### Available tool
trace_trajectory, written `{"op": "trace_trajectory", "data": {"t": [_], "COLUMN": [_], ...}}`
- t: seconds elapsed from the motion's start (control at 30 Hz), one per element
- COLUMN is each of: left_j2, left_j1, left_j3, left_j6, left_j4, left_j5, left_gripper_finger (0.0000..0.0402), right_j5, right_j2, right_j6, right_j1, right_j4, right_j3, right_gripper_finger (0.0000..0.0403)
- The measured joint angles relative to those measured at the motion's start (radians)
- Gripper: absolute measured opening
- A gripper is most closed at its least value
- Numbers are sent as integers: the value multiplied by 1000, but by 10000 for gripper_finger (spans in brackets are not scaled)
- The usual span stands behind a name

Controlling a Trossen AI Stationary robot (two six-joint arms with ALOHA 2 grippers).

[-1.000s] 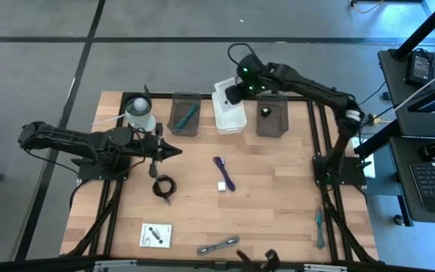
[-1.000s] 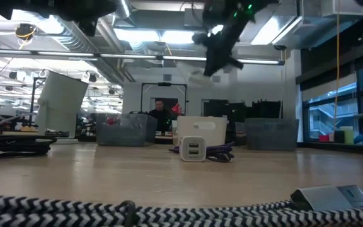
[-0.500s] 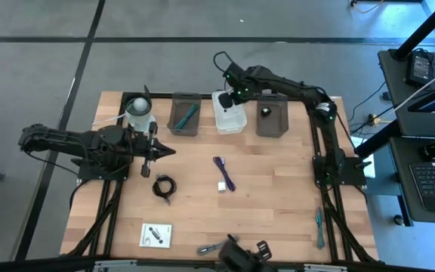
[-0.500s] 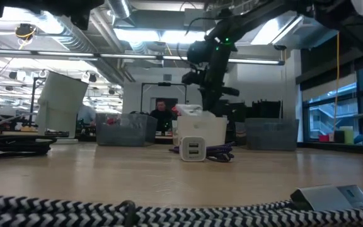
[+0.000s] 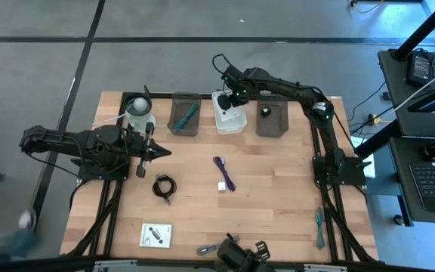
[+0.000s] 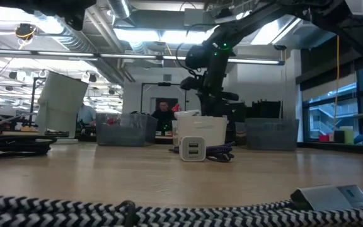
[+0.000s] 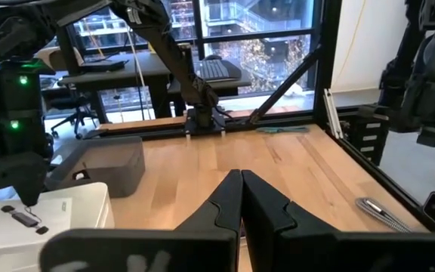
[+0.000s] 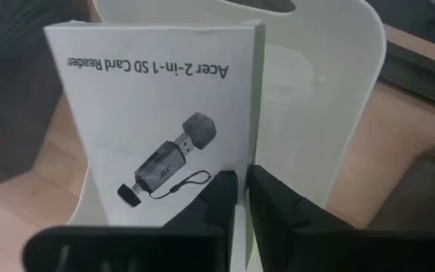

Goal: Pick and place items into bin
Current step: Put the right white card reader box into the white bin

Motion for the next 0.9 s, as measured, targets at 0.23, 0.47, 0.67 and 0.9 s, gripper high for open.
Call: {"op": "trace_trajectory", "data": {"t": [0.23,0.47,0.67,0.9], "left_j2": [-3,-3,-3,-3], "left_j1": [0,0,0,0], "left_j3": [0,0,0,0], "left_j6": [0,0,-14,-24], "left_j4": [0,0,-9,-17], "left_j5": [0,0,0,26], "left_gripper_finger": [3,3,3,3], "right_j5": [0,1,1,1], "right_j2": [0,0,0,0], "right_j6": [19,17,-7,-10], "right_j1": [-1,-1,-2,-2], "right_j4": [-3,-11,-14,-15], "right_j3": [0,0,0,-1], "right_gripper_finger": [76,101,123,155]}}
